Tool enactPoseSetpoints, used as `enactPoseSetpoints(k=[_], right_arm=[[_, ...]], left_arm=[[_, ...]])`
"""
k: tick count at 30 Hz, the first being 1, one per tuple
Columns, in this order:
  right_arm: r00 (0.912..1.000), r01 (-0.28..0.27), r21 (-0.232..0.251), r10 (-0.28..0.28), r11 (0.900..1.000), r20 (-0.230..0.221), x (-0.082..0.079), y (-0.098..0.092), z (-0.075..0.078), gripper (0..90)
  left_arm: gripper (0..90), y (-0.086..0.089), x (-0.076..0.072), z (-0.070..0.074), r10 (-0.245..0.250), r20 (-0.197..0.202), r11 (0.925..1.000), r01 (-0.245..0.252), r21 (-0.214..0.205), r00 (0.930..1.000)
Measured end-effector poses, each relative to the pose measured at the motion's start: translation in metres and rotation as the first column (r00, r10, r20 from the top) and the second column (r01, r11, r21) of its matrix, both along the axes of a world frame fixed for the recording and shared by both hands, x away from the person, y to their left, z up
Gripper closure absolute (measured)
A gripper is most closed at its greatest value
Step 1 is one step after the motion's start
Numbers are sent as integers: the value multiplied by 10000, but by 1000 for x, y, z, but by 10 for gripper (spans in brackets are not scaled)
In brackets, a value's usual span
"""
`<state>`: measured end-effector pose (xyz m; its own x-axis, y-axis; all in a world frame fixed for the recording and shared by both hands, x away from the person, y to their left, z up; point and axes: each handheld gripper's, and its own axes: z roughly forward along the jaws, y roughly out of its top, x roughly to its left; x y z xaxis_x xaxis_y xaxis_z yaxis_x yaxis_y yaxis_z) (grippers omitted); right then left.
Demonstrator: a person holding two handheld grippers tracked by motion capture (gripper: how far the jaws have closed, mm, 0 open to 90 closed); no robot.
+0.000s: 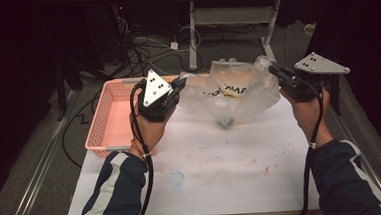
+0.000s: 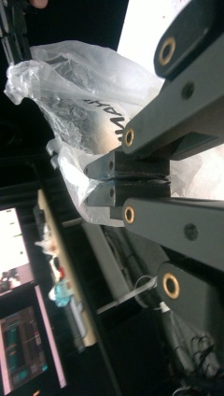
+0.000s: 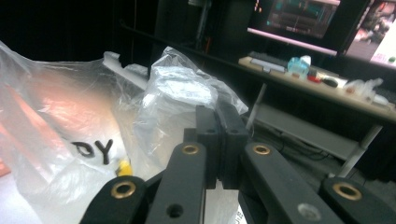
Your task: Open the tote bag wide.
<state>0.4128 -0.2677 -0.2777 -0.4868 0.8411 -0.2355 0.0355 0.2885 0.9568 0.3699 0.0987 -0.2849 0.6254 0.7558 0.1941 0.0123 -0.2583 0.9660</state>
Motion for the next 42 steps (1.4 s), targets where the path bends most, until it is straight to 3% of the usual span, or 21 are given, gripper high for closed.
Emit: enactPoseSetpoints(k=[3, 6, 11, 14, 20, 25, 32, 37, 42], right_arm=[[9994, -192, 25, 191, 9998, 278, -14, 2, 9, 900], [9994, -131, -90, 134, 9999, 324, -14, 6, 12, 900], [9995, 254, -269, -249, 9993, 198, 12, 8, 4, 900], [9988, 416, 13, -415, 9991, -270, 35, 6, 0, 900], [9928, 1101, -386, -1118, 9932, -442, 71, 5, 3, 900], [9868, 1406, -275, -1423, 9897, -774, 85, 1, 2, 900], [9823, 1653, -331, -1675, 9857, -841, 95, -3, 1, 900], [9787, 1759, -673, -1819, 9821, -951, 106, 0, -6, 900], [9757, 1895, -872, -1975, 9780, -947, 113, -1, -6, 900]], left_arm=[[858, 0, -8, 5, -5, 284, 10000, 7, -62, 9996], [857, -4, -4, 9, 39, 263, 10000, -38, -54, 9996], [855, -14, 28, 3, 342, -62, 9994, -342, 93, 9994], [854, -18, 52, 0, 593, -324, 9981, -588, 182, 9977], [853, -22, 86, 5, 897, -703, 9959, -885, 197, 9935], [852, -23, 97, 5, 1188, -861, 9928, -1167, 284, 9892], [851, -22, 110, 3, 1436, -1016, 9895, -1408, 342, 9844], [850, -18, 121, -1, 1670, -1203, 9855, -1621, 498, 9786], [851, -13, 125, 6, 1784, -1143, 9836, -1739, 487, 9773]])
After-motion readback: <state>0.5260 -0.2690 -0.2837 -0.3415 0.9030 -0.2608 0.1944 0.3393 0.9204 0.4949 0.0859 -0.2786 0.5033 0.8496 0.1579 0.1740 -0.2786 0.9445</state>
